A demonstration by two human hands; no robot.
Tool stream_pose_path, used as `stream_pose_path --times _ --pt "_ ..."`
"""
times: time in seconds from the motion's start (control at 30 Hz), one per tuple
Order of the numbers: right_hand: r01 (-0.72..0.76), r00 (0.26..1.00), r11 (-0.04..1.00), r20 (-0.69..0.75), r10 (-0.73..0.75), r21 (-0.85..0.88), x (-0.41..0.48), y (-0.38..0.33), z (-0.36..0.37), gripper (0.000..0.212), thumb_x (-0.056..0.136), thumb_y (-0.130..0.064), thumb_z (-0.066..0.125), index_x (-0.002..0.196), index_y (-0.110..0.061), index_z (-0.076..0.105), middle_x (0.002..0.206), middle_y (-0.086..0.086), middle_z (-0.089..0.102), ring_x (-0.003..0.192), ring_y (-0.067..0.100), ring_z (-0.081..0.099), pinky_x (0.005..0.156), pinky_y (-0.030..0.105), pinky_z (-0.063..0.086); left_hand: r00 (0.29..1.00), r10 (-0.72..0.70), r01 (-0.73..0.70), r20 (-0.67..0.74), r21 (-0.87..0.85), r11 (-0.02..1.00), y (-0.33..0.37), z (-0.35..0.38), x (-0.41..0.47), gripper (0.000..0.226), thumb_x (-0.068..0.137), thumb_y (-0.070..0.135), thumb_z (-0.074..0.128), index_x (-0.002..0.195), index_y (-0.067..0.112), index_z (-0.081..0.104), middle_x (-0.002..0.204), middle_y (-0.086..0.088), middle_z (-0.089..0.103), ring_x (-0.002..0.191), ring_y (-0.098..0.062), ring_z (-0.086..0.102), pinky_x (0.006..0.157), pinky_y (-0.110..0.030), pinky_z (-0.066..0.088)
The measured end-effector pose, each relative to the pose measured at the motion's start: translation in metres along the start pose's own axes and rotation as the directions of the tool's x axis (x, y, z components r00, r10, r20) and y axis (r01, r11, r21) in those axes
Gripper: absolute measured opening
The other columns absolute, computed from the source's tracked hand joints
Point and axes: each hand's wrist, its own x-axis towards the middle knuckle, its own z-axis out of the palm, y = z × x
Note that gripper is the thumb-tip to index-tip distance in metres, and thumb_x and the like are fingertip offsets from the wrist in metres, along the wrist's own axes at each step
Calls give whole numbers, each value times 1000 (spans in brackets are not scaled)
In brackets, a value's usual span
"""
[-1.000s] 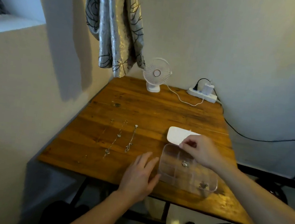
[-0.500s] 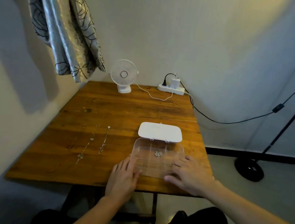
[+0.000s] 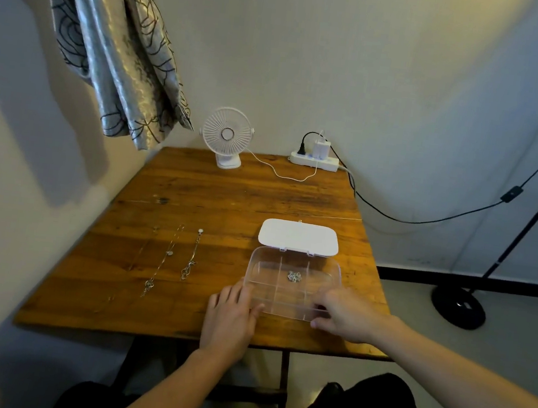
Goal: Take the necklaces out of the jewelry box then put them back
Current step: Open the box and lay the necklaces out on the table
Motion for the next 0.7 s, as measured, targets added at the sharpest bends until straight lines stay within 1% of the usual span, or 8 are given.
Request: stream_pose_path --times 0.07,0.13,0.2,0.37,0.47,0.57,0.63,0.7 --pt "-28 1000 987 3 28 158 1 5 -5 14 82 -30 73 91 -20 68 93 -8 67 85 7 60 77 30 53 1000 11 -11 12 46 999 2 -2 4 50 97 52 24 140 27 30 146 5 38 129 -11 34 106 -32 29" --pt "-18 998 938 -43 35 346 -2 8 -15 8 79 -21 77 83 -18 71 83 -11 67 79 0 59 70 20 50 1000 4 -6 21 76 997 6 -4 8 50 97 52 24 139 26 31 147 5 37 129 -12 34 104 -31 28" --pt "-4 993 887 -102 58 462 -6 8 -24 10 77 -15 78 76 -20 70 75 -13 66 72 -5 59 62 13 44 1000 -7 5 30 82 997 9 -4 10 51 97 52 24 140 26 30 147 5 37 129 -13 34 105 -31 28" --pt "33 974 732 -185 128 680 -5 -3 -51 4 83 -9 73 86 -10 70 79 13 69 67 16 64 57 25 53 999 8 -9 53 10 1000 5 -6 11 58 96 54 26 147 28 16 149 6 34 131 -12 32 107 -31 26" --pt "69 970 640 -201 136 765 1 -20 -74 6 84 -9 71 90 -11 73 77 7 72 68 16 66 59 24 54 999 8 -3 37 -137 991 -4 -12 5 62 97 49 36 149 30 8 147 6 36 132 -10 33 109 -31 25" --pt "95 981 548 -173 91 831 12 -42 -91 9 85 -8 70 92 -6 74 74 7 72 63 14 64 59 23 54 1000 -24 23 -1 -171 985 -24 -27 -1 51 97 38 43 145 29 25 142 8 41 131 -8 35 110 -30 28" --pt "100 986 493 -151 65 864 23 -57 -97 12 85 -8 69 95 -3 73 75 9 71 63 13 64 58 22 53 999 -12 7 -33 -144 990 -42 -37 -7 31 97 32 44 128 31 46 127 11 49 118 -3 42 106 -27 34" --pt "110 990 472 -138 26 875 38 -74 -99 14 85 -10 70 96 -2 73 76 10 71 67 14 65 62 24 54 997 -12 3 -80 -104 995 -59 -43 -16 19 96 30 45 112 33 54 113 14 50 104 1 43 99 -27 39"
